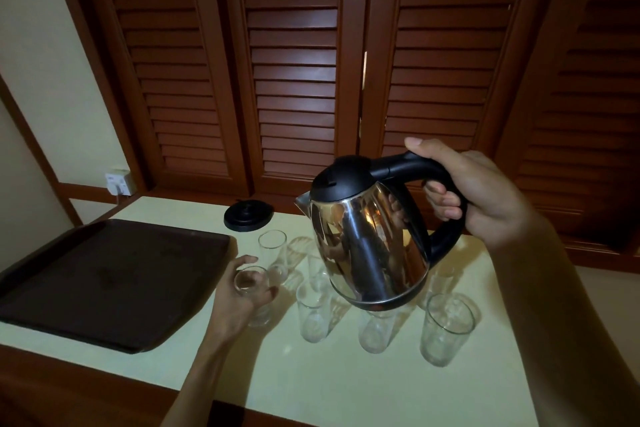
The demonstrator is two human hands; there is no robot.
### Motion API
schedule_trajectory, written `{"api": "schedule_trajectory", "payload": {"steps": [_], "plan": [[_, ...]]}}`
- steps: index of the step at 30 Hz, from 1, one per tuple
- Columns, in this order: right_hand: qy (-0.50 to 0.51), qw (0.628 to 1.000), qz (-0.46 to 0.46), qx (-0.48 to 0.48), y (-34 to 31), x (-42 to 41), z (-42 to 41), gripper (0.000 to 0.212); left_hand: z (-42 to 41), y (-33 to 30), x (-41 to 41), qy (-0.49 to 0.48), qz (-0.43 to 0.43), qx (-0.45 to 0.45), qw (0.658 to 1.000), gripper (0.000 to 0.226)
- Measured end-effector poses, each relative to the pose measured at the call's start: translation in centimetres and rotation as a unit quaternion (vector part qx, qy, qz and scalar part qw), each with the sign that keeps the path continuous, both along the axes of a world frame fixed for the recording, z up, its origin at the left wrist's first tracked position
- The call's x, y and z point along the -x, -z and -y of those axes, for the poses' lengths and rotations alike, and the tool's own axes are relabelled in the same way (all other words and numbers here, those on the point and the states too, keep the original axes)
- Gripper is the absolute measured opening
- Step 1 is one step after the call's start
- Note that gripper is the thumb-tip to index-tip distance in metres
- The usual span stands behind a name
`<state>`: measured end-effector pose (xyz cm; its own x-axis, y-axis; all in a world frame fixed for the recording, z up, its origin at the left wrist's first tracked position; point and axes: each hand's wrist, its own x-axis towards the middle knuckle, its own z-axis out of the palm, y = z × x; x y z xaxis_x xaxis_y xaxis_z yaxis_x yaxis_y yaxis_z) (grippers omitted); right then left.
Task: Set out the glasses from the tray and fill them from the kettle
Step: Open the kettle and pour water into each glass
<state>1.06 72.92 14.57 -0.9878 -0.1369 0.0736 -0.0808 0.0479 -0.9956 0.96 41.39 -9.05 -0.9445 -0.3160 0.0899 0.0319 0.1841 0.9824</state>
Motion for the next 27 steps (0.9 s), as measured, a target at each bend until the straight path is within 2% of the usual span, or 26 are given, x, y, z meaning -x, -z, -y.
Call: {"api": "schedule_trajectory", "payload": {"steps": [2,4,7,9,12,14,18,22,24,27], "plan": [[0.001,1.000,0.000,-0.002,0.0,0.0,-0.4,0.058,-0.1,-0.3,-0.2,-0.005,-0.011,0.018,1.000,0.083],[0.004,1.000,-0.001,-0.006,0.0,0.0,-0.8,0.059,-0.5,-1.0,-0.7,-0.037,-0.039,0.078,0.996,0.089],[0.009,1.000,-0.004,-0.012,0.1,0.0,-1.5,0.060,-2.3,-3.0,-2.2,-0.089,-0.101,0.181,0.974,0.089],[0.011,1.000,-0.004,-0.009,0.0,0.1,-2.0,0.059,-4.6,-4.2,-3.5,-0.069,-0.128,0.203,0.968,0.085],[0.009,1.000,-0.010,-0.009,-0.1,0.1,-2.8,0.058,-8.4,-4.4,-4.4,0.006,-0.099,0.185,0.978,0.085],[0.008,1.000,-0.012,-0.015,-0.2,0.2,-3.1,0.059,-10.1,-3.2,-4.2,0.022,-0.069,0.169,0.983,0.087],[0.008,1.000,-0.016,-0.022,-0.4,0.3,-4.0,0.059,-12.1,-0.4,-3.3,-0.036,-0.028,0.130,0.990,0.079],[0.002,0.999,-0.022,-0.032,-0.5,0.3,-4.9,0.056,-13.0,0.9,-3.0,-0.096,-0.006,0.049,0.994,0.048],[-0.005,0.999,-0.025,-0.040,-0.5,0.3,-5.3,0.051,-13.1,0.8,-2.8,-0.112,-0.006,0.039,0.993,0.034],[-0.016,0.997,-0.034,-0.071,-0.8,0.3,-5.5,0.043,-13.1,-0.3,-2.4,-0.110,0.016,0.046,0.993,0.032]]}}
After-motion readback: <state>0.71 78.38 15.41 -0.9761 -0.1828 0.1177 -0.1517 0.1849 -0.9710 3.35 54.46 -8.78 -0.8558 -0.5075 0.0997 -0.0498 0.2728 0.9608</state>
